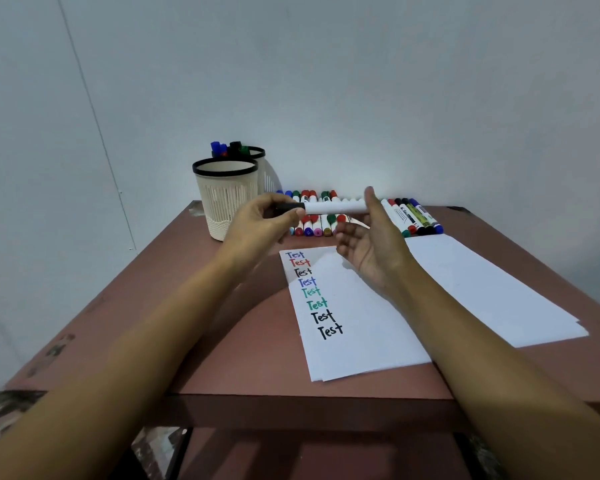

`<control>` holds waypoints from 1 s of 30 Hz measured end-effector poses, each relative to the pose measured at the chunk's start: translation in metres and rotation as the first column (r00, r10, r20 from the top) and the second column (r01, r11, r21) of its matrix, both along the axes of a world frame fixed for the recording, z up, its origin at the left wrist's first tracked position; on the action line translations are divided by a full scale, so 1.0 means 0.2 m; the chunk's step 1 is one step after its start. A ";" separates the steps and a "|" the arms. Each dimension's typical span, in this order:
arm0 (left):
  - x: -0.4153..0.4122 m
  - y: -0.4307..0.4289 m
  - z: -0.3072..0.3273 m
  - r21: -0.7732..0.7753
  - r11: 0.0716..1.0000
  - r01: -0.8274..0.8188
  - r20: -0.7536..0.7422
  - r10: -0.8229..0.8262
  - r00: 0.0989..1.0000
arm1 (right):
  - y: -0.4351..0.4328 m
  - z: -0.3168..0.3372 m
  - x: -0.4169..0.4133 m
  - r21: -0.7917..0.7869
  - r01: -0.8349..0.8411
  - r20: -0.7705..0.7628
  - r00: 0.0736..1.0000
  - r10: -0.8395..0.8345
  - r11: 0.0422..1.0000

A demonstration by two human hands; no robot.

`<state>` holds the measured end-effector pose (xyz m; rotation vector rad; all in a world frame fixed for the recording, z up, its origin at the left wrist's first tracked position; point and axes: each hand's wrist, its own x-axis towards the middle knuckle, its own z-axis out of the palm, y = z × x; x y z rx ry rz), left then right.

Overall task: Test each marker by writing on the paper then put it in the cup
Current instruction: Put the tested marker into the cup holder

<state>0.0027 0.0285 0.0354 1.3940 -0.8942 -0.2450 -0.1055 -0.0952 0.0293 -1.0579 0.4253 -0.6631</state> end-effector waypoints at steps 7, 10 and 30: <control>0.16 0.06 0.29 -0.001 0.967 -0.254 0.258 0.245 0.934 | -0.03 -0.19 0.03 -0.948 -0.246 -0.316 0.807 -0.500 0.202; 0.27 0.06 0.50 0.017 0.941 -0.337 0.379 0.306 0.874 | -0.02 -0.21 0.04 -0.917 -0.392 -0.364 0.753 -0.549 0.069; 0.71 -0.26 0.57 0.382 0.689 -0.615 0.653 0.269 0.708 | -0.01 -0.19 0.04 -0.902 -0.427 -0.386 0.727 -0.567 0.066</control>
